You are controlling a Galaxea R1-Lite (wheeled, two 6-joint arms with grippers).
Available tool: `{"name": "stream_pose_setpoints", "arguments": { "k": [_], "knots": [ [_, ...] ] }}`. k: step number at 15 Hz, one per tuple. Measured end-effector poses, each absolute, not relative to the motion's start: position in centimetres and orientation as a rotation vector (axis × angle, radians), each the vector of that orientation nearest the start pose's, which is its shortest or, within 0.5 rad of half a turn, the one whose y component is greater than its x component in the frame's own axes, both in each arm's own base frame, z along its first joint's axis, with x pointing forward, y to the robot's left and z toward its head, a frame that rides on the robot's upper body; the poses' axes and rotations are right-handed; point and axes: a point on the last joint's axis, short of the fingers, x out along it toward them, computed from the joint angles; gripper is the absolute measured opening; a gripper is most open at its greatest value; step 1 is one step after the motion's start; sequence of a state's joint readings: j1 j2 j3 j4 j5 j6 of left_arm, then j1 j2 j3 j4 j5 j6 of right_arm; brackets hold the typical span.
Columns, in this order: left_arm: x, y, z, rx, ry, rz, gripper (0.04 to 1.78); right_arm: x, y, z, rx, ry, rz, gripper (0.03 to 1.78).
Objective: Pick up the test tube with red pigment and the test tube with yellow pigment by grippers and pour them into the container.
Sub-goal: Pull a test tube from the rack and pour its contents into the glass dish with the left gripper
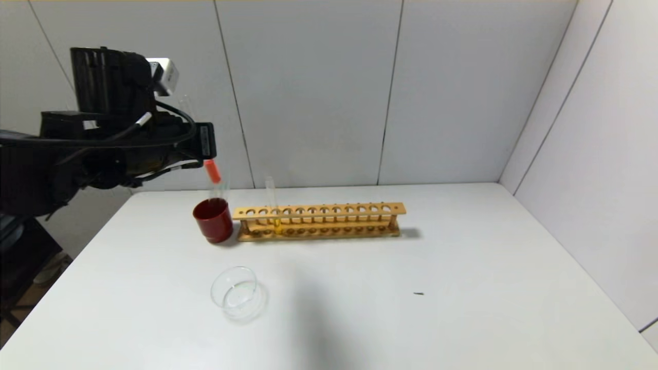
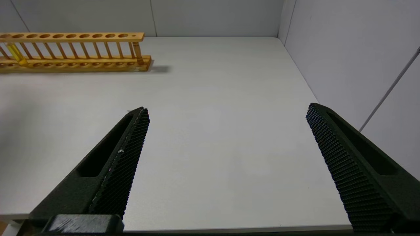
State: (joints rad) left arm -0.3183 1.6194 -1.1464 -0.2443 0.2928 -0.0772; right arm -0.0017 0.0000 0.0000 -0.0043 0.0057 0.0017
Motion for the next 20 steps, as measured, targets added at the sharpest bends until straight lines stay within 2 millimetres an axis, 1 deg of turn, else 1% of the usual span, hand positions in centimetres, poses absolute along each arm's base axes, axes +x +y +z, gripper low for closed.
{"name": "stream_pose_setpoints", "arguments": {
  "k": [2, 4, 7, 9, 11, 14, 16, 20],
  "knots": [
    [25.8, -7.4, 25.3, 0.101, 0.329, -0.012, 0.30, -2.3, 0.0, 7.6, 0.002, -0.004, 0.004, 1.75],
    [22.4, -5.6, 23.3, 0.228, 0.445, -0.010, 0.30, -2.3, 0.0, 7.6, 0.002, -0.004, 0.004, 1.75],
    [18.2, -3.5, 22.1, 0.375, 0.466, -0.074, 0.30, -2.3, 0.0, 7.6, 0.002, -0.004, 0.004, 1.75],
    [16.6, -2.9, 21.8, 0.488, 0.437, -0.175, 0.30, -2.3, 0.0, 7.6, 0.002, -0.004, 0.004, 1.75],
    [15.9, -2.8, 21.6, 0.620, 0.383, -0.247, 0.30, -2.3, 0.0, 7.6, 0.002, -0.004, 0.004, 1.75],
    [15.6, -2.9, 20.3, 0.817, 0.260, -0.365, 0.30, -2.3, 0.0, 7.6, 0.002, -0.004, 0.004, 1.75],
    [16.1, -3.1, 19.1, 0.907, 0.211, -0.422, 0.30, -2.3, 0.0, 7.6, 0.002, -0.004, 0.004, 1.75],
    [17.6, -3.4, 16.2, 0.971, 0.168, -0.433, 0.30, -2.3, 0.0, 7.6, 0.002, -0.004, 0.004, 1.75]
  ]
}}
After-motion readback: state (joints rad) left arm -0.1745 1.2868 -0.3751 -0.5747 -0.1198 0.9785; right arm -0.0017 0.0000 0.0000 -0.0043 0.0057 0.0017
